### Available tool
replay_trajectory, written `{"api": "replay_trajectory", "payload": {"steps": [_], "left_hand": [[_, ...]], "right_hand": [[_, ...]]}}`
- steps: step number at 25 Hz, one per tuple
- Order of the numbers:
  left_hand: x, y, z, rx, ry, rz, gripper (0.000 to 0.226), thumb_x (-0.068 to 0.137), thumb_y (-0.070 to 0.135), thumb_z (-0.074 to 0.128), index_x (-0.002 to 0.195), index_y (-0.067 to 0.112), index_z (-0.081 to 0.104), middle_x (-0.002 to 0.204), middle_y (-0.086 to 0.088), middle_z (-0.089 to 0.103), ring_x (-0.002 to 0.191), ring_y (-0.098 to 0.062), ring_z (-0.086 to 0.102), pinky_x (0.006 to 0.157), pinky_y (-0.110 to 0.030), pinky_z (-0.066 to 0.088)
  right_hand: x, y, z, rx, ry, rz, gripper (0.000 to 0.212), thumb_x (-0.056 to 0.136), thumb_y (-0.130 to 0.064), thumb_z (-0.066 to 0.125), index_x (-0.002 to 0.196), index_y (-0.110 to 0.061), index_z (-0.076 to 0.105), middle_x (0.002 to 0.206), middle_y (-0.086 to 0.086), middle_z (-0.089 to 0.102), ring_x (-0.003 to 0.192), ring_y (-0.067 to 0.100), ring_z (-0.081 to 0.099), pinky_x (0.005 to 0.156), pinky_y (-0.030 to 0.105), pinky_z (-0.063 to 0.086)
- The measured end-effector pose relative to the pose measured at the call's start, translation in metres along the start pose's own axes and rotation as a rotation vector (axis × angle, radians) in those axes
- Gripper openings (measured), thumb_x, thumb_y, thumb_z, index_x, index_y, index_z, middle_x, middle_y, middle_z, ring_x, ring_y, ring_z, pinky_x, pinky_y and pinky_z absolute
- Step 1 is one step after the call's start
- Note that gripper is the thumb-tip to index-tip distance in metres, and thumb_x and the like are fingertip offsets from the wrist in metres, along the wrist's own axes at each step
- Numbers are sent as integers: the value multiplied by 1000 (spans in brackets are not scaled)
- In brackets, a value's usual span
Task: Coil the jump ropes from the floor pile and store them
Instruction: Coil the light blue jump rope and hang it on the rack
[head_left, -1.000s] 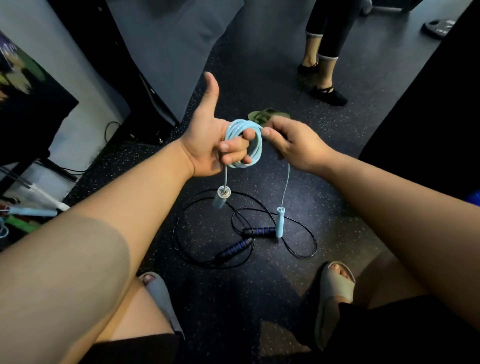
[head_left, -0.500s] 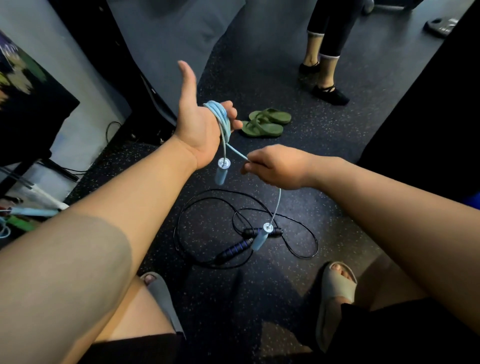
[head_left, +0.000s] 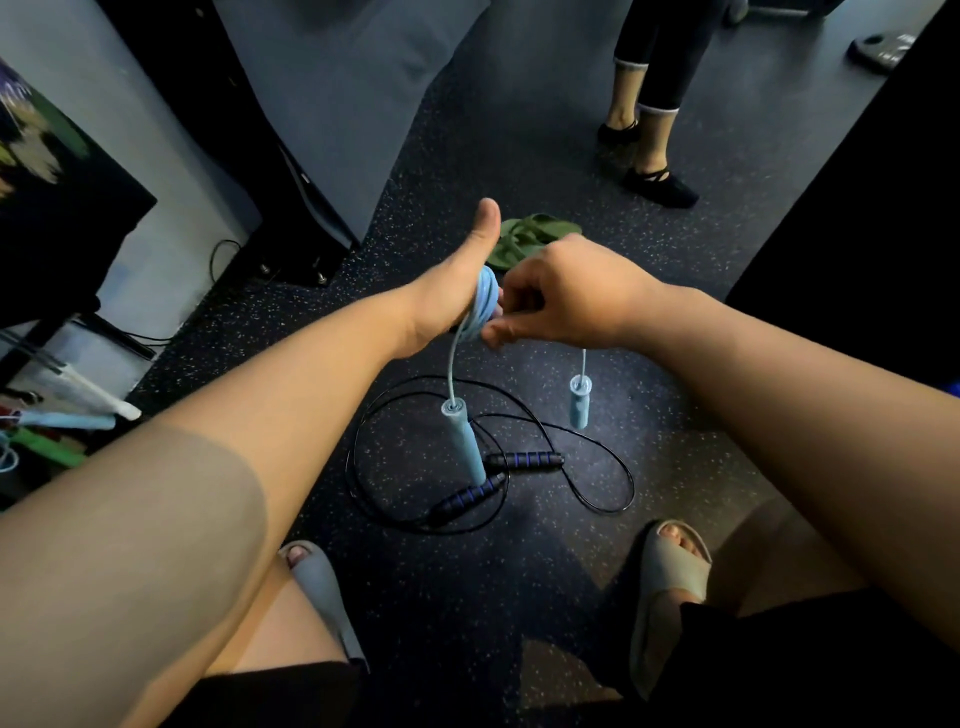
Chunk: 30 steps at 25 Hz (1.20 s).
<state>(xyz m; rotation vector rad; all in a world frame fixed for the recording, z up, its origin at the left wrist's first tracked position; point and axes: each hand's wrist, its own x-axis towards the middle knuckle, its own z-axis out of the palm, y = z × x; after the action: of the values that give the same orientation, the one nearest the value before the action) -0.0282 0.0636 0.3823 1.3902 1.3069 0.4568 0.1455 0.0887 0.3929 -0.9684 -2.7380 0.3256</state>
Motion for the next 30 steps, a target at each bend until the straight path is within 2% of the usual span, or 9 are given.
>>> {"api": "replay_trajectory", "payload": {"steps": [4, 7, 10, 13, 15, 20, 24, 27, 30], "left_hand": [[-6, 1, 10, 39, -144, -22, 103, 87, 75, -12, 66, 9, 64, 74, -25, 63, 79, -40, 66, 82, -33, 53], [-6, 3, 3, -60, -252, -53, 110, 79, 84, -13, 85, 1, 58, 58, -14, 54, 62, -31, 58, 76, -35, 52], [-9, 8, -3, -152, -348, -15, 115, 70, 89, -19, 79, 2, 57, 44, -5, 40, 46, -26, 45, 77, -36, 48], [-16, 15, -6, -319, -389, 36, 112, 64, 92, -19, 71, 7, 54, 38, 0, 32, 36, -21, 36, 78, -35, 47], [-19, 18, -10, -462, -349, 75, 110, 62, 94, -17, 69, 9, 52, 37, 2, 30, 35, -19, 34, 77, -33, 47], [-20, 19, -21, -841, -184, 222, 112, 62, 99, -8, 79, 8, 55, 45, 2, 35, 45, -20, 38, 82, -33, 51], [-16, 15, -25, -1065, -56, 281, 112, 64, 101, 10, 91, 4, 57, 63, -3, 43, 62, -24, 48, 89, -36, 47], [-12, 15, -25, -1031, 65, 229, 106, 70, 98, 15, 89, 4, 58, 65, -3, 44, 62, -24, 49, 85, -35, 45], [-9, 15, -24, -789, 195, 109, 92, 82, 90, 12, 72, 10, 57, 48, 1, 34, 44, -19, 35, 75, -32, 46]], "right_hand": [[-2, 9, -10, 44, 45, 7, 59, 66, -83, 56, 76, -25, 66, 67, -10, 60, 60, 9, 55, 56, 32, 47], [-4, 22, -8, 268, 159, 87, 52, 69, -72, 65, 71, -20, 59, 60, -11, 51, 52, 5, 45, 52, 25, 36], [-7, 41, 2, 481, 277, 231, 40, 82, -47, 72, 69, -13, 55, 53, -15, 48, 52, 0, 43, 52, 18, 33], [-8, 51, 16, 593, 335, 345, 49, 91, -49, 62, 66, -9, 51, 59, -2, 46, 56, 10, 43, 54, 37, 39], [-7, 48, 26, 689, 331, 386, 57, 93, -57, 53, 68, -6, 55, 63, 9, 44, 56, 20, 43, 53, 47, 44], [-3, 37, 46, 936, 186, 534, 53, 100, -55, 41, 72, -17, 65, 61, 6, 47, 50, 18, 48, 61, 44, 45], [-3, 27, 52, 840, 67, 469, 33, 105, -31, 45, 86, -13, 65, 67, 14, 56, 56, 17, 50, 60, 33, 42], [0, 12, 49, 733, -14, 382, 24, 104, -24, 47, 94, -14, 66, 76, 21, 68, 61, 19, 57, 60, 30, 45], [-1, 4, 51, 681, -116, 367, 23, 103, -27, 48, 103, -12, 66, 82, 15, 73, 66, 18, 64, 68, 35, 53]]}}
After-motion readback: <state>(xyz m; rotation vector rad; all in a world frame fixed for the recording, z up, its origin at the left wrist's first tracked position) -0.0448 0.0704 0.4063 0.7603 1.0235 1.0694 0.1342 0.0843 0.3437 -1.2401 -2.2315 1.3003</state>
